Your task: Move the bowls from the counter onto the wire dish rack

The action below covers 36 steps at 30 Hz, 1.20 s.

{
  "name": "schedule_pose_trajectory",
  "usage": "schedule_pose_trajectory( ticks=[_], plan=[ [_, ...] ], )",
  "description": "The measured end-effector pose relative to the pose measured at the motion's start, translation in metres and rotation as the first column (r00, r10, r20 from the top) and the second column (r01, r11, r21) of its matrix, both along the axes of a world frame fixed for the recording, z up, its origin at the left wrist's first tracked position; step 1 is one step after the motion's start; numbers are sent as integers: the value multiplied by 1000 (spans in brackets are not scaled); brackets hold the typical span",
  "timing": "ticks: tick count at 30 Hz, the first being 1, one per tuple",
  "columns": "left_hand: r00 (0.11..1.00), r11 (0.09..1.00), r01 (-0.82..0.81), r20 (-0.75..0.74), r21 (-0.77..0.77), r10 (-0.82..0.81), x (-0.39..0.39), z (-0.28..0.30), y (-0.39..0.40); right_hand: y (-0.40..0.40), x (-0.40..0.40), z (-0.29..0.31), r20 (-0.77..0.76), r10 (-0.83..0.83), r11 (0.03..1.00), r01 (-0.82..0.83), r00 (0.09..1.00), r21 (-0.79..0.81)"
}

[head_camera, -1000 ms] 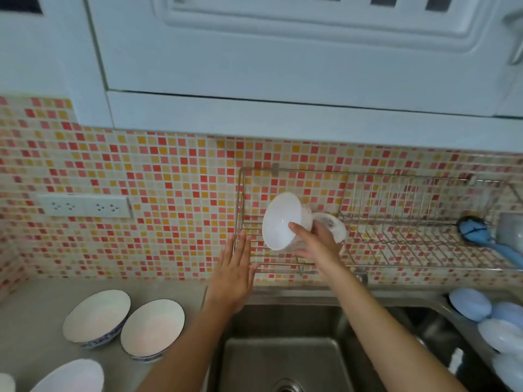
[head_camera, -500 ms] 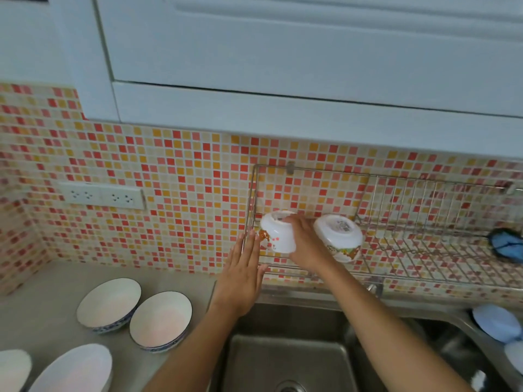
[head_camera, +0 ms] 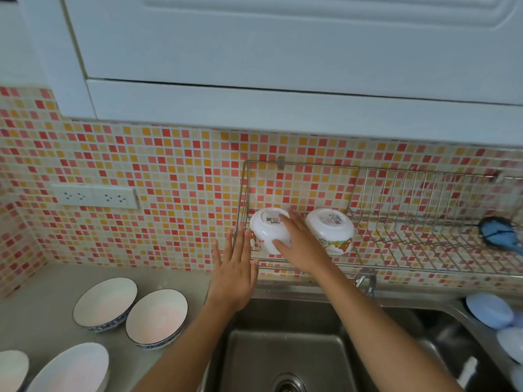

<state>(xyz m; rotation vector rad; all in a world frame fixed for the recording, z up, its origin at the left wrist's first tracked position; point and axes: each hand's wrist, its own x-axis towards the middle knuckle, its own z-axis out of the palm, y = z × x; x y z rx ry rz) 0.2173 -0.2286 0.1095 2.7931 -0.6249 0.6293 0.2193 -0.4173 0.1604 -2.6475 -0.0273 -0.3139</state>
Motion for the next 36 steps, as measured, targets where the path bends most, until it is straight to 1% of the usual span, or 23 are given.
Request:
schedule_pose_trajectory(
  ticks=[1, 3, 5, 8, 11, 14, 16, 23, 25, 26, 28, 29, 32, 34, 36],
  plan=[
    [1000, 1000, -20, 12, 9, 20, -1, 1, -3, -3, -4, -1, 42, -28, 999, 30, 999, -29],
    [1000, 1000, -11, 30, 21, 10, -2, 3, -10, -13, -14, -5, 99, -88, 985, 101, 991, -139],
    [999, 998, 46, 20, 48, -47, -2, 7, -19, -24, -24, -11, 88, -174, 945, 191, 981, -265],
    [991, 981, 129, -43, 144, -124, 2, 16, -36, -43, -39, -16, 40, -301, 894, 297, 953, -334],
    [987, 975, 135, -113, 176, -116, 9, 21, -48, -60, -47, -14, -10, -366, 876, 341, 931, -341],
    [979, 985, 125, -175, 122, -103, 14, 22, -52, -70, -47, -13, -93, -375, 891, 330, 922, -312],
    [976, 988, 109, -200, 111, -85, 16, 24, -53, -71, -45, -14, -110, -379, 894, 332, 919, -302],
    [987, 987, 79, -151, 141, -58, 10, 28, -53, -74, -42, -17, -99, -381, 893, 338, 919, -297],
    [991, 990, 60, -128, 124, -44, 5, 24, -50, -74, -44, -18, -42, -373, 891, 345, 927, -295],
    [992, 994, 51, -120, 94, -39, 1, 21, -47, -73, -47, -19, 18, -362, 891, 352, 932, -289],
    [992, 999, 54, -117, -1, -54, -10, 13, -38, -62, -59, -22, 153, -325, 910, 353, 933, -217],
    [991, 996, 62, -117, -57, -68, -19, 8, -31, -54, -67, -25, 217, -300, 931, 335, 929, -143],
    [987, 975, 50, -138, -218, -82, -51, -6, 6, -15, -92, -41, 357, -213, 977, 199, 909, 78],
    [986, 964, -36, -165, -262, -8, -70, -18, 40, 20, -106, -54, 419, -152, 978, 75, 895, 193],
    [971, 945, -155, -221, -286, 93, -81, -32, 82, 60, -114, -68, 402, -101, 957, -21, 910, 288]
  ],
)
